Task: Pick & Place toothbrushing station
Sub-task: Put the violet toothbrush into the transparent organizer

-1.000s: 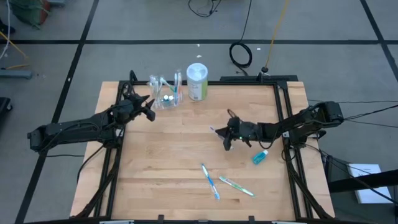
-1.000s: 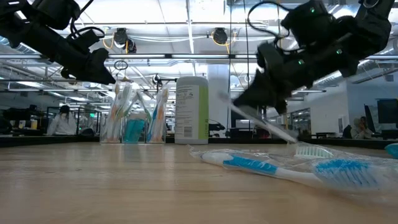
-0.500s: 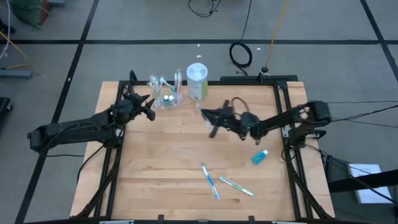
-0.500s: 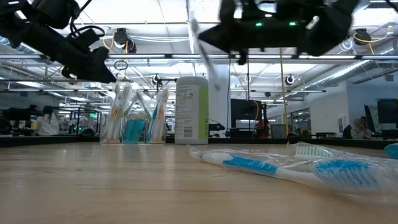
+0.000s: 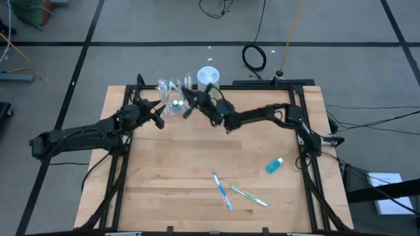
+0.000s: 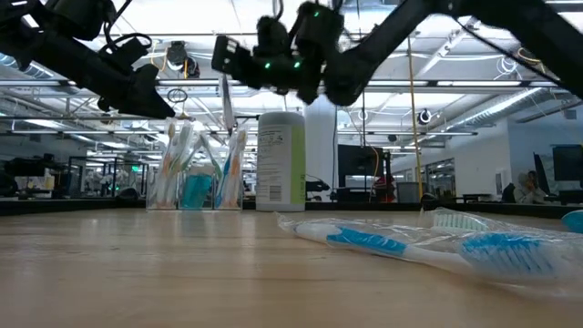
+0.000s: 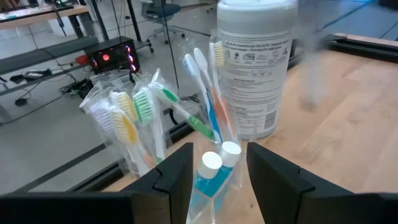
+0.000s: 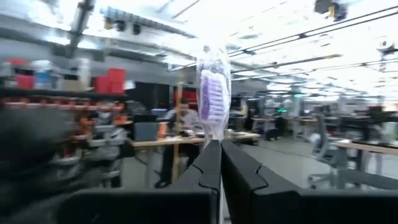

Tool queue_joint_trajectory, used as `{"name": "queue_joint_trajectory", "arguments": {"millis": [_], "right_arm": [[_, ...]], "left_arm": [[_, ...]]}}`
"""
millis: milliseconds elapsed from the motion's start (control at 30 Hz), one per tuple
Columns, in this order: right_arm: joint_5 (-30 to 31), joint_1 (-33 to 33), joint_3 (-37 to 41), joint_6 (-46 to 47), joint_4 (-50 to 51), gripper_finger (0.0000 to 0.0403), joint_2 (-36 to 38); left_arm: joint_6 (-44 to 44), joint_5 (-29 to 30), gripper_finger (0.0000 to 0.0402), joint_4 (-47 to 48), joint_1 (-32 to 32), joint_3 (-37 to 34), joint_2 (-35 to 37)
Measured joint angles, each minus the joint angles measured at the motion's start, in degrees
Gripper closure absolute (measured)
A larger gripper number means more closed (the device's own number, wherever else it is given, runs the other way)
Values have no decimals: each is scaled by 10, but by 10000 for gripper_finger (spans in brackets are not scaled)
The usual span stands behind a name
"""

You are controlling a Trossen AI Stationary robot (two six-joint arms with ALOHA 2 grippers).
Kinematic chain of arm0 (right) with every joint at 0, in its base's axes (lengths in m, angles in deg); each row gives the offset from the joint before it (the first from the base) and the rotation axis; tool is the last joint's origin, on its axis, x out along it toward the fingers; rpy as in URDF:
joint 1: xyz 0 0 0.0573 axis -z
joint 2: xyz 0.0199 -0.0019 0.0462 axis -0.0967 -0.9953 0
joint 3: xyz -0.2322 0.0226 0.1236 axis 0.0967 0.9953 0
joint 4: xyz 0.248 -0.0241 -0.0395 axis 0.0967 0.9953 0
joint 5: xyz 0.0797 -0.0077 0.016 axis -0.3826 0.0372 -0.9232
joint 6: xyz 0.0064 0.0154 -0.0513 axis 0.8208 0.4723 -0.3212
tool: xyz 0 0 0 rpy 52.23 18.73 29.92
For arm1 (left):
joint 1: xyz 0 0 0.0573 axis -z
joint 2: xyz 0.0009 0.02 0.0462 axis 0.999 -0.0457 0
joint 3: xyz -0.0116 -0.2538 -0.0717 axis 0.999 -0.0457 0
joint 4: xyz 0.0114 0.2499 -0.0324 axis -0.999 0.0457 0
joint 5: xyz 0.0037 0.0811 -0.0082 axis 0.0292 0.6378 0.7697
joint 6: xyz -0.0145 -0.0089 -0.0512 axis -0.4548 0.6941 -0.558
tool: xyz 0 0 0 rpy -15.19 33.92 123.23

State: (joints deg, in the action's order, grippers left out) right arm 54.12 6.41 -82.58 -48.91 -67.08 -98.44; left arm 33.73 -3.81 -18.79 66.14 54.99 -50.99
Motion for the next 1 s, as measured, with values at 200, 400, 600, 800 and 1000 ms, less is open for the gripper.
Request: {"name": "queue_joint_trajectory", "arguments": {"millis": [200, 400, 600, 800, 1000], "right_arm": [[-17, 50, -85, 60, 21, 403, -67], [-31, 72, -116, 68, 60, 403, -91], [-66, 56, -114, -27, 65, 403, -94], [-7, 11, -112, -122, 85, 403, -95], [39, 16, -113, -204, 122, 403, -94]], "left_arm": [[3, -14, 249, 2, 0, 0, 0], [3, -39, 250, 5, 0, 0, 0], [11, -42, 250, 5, 1, 0, 0], [16, -42, 249, -1, 1, 0, 0], [16, -42, 250, -4, 1, 0, 0]]}}
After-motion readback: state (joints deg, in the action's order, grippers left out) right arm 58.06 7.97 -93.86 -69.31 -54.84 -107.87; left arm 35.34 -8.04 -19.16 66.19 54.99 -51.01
